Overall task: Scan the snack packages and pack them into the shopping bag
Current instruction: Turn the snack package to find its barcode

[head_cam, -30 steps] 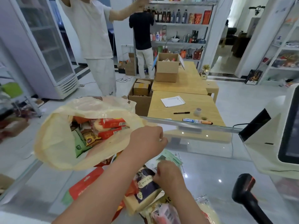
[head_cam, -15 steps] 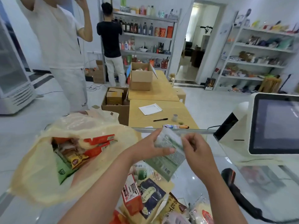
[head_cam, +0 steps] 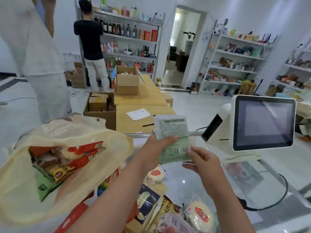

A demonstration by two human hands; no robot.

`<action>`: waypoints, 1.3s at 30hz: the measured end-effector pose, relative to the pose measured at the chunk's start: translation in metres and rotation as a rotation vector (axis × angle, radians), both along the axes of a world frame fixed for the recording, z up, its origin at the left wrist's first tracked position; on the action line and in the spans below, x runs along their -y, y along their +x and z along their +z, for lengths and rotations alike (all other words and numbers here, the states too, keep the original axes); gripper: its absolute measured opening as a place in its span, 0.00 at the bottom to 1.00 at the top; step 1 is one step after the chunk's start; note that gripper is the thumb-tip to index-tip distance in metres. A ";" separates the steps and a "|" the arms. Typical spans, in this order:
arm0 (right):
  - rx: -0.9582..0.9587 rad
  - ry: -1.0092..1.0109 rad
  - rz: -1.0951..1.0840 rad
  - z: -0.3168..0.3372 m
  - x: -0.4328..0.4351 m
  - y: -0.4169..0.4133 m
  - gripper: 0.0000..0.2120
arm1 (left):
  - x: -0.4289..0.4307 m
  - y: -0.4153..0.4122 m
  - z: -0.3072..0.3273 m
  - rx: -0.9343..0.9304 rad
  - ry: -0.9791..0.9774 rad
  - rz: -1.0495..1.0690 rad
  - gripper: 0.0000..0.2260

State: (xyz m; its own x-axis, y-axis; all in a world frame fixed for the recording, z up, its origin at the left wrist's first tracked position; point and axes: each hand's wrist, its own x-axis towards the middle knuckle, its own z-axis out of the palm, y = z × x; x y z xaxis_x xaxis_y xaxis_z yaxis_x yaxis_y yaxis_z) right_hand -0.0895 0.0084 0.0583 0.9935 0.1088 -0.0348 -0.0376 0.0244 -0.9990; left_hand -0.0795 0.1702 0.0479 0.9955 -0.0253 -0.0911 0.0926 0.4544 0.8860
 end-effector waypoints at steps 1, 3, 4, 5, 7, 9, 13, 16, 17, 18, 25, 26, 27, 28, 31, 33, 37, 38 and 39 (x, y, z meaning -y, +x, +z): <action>-0.035 0.033 0.002 -0.007 0.005 0.000 0.05 | 0.006 0.003 -0.001 -0.030 0.016 0.036 0.14; -0.097 0.111 -0.004 -0.019 0.016 0.004 0.08 | 0.019 0.010 -0.004 -0.080 0.038 0.093 0.13; -0.130 0.156 -0.010 -0.024 0.022 0.007 0.09 | 0.027 0.014 -0.006 -0.094 0.043 0.113 0.12; -0.163 0.200 -0.020 -0.027 0.029 0.012 0.10 | 0.034 0.019 -0.008 -0.103 0.046 0.128 0.12; -0.211 0.239 -0.044 -0.034 0.044 0.020 0.11 | 0.051 0.024 -0.014 -0.122 0.040 0.143 0.11; -0.226 0.214 -0.078 -0.041 0.060 0.028 0.11 | 0.070 0.028 -0.022 -0.130 0.033 0.120 0.11; -0.285 0.165 -0.066 -0.060 0.101 0.045 0.12 | 0.108 0.041 -0.047 -0.177 0.034 0.140 0.14; -0.341 0.076 -0.005 -0.076 0.130 0.055 0.13 | 0.134 0.048 -0.067 -0.244 0.024 0.183 0.16; -0.345 0.044 0.008 -0.082 0.138 0.058 0.14 | 0.141 0.050 -0.075 -0.252 0.029 0.196 0.16; -0.334 -0.017 0.017 -0.088 0.147 0.061 0.14 | 0.147 0.053 -0.082 -0.262 0.032 0.221 0.15; -0.039 -1.143 0.139 -0.139 0.198 0.080 0.32 | 0.165 0.070 -0.132 -0.336 -0.003 0.497 0.11; -0.048 -1.186 0.172 -0.146 0.198 0.081 0.33 | 0.170 0.072 -0.137 -0.344 -0.007 0.523 0.10; -0.032 -1.197 0.187 -0.153 0.197 0.081 0.34 | 0.175 0.073 -0.140 -0.345 -0.009 0.537 0.10; 0.000 -1.198 0.184 -0.159 0.194 0.081 0.33 | 0.180 0.075 -0.143 -0.344 -0.009 0.544 0.10; 0.109 -1.164 0.131 -0.170 0.191 0.081 0.27 | 0.190 0.080 -0.151 -0.330 0.020 0.538 0.10; 0.095 -1.047 0.113 -0.168 0.194 0.083 0.20 | 0.194 0.083 -0.157 -0.321 0.064 0.533 0.10; 0.083 -0.862 0.082 -0.150 0.210 0.083 0.08 | 0.191 0.086 -0.170 -0.355 0.123 0.534 0.09; 0.083 -0.838 0.080 -0.145 0.215 0.082 0.06 | 0.190 0.086 -0.173 -0.365 0.130 0.537 0.09; 0.068 -0.806 0.078 -0.138 0.219 0.080 0.06 | 0.188 0.086 -0.175 -0.375 0.131 0.537 0.09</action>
State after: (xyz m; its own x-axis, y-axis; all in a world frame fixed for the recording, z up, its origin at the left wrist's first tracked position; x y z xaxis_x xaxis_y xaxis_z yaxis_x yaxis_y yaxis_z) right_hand -0.0098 -0.2106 -0.0801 0.9868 0.1448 -0.0719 0.0517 -0.7040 -0.7083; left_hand 0.0067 -0.0176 -0.1269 0.7668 0.5002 -0.4023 0.1963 0.4139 0.8889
